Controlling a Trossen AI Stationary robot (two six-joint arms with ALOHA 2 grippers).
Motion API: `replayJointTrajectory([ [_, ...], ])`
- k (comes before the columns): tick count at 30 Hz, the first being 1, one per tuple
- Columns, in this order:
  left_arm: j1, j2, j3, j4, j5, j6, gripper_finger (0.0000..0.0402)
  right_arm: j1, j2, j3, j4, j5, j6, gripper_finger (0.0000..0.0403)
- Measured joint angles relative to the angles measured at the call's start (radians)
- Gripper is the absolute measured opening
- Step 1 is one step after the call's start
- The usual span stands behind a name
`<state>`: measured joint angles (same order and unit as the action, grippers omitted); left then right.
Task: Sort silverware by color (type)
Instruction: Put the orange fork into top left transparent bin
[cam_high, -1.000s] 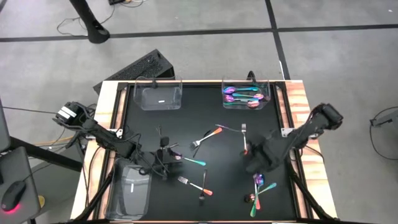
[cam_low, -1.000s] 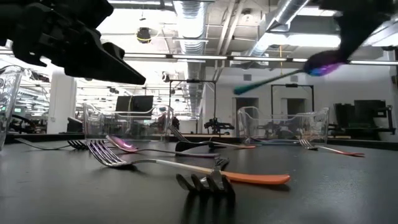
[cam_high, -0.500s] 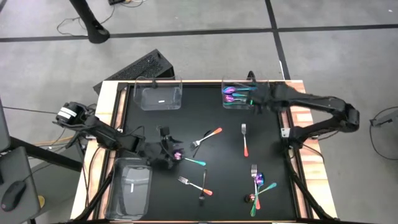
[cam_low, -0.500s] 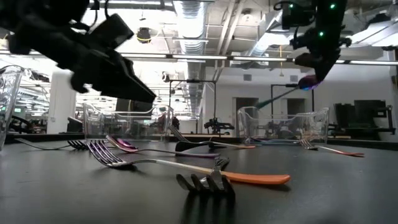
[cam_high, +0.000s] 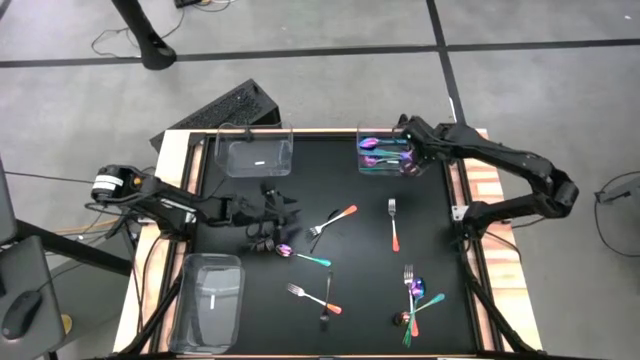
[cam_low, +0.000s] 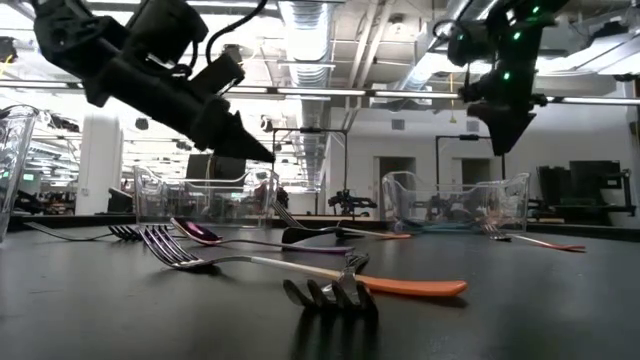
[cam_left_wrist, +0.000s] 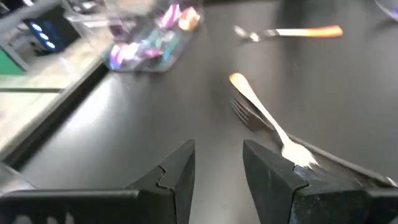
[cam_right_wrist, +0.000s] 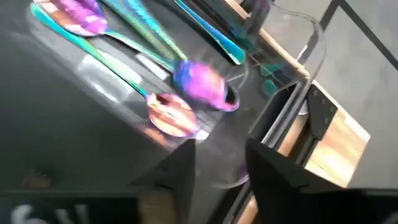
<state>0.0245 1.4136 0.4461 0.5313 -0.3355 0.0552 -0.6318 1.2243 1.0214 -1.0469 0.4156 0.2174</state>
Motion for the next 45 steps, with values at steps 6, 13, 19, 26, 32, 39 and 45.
replayJointTrajectory([
  [6, 0.077, 0.000, 0.000, 0.113, 0.127, 0.029, 0.0124, 0.209, -0.081, 0.001, -0.147, -0.053, 0.276, 0.0216],
  [13, 0.130, 0.000, 0.000, 0.208, 0.265, 0.084, 0.0124, 0.629, -0.115, 0.001, -0.299, -0.123, 0.703, 0.0198],
  [19, 0.150, 0.000, 0.000, 0.268, 0.286, 0.098, 0.0124, 0.940, -0.052, 0.001, -0.298, -0.244, 1.139, 0.0177],
  [26, 0.162, 0.000, 0.000, 0.282, 0.280, 0.126, 0.0124, 1.229, 0.106, 0.001, -0.220, -0.456, 1.587, 0.0154],
  [32, 0.162, 0.000, 0.000, 0.283, 0.278, 0.136, 0.0124, 1.335, 0.228, 0.001, 0.022, -0.498, 1.730, 0.0145],
  [39, 0.162, 0.000, 0.000, 0.278, 0.277, 0.112, 0.0124, 1.351, 0.318, 0.001, 0.154, -0.498, 1.655, 0.0148],
  [45, 0.161, 0.000, -0.001, 0.263, 0.276, 0.078, 0.0124, 1.279, 0.341, 0.002, 0.126, -0.394, 1.469, 0.0148],
])
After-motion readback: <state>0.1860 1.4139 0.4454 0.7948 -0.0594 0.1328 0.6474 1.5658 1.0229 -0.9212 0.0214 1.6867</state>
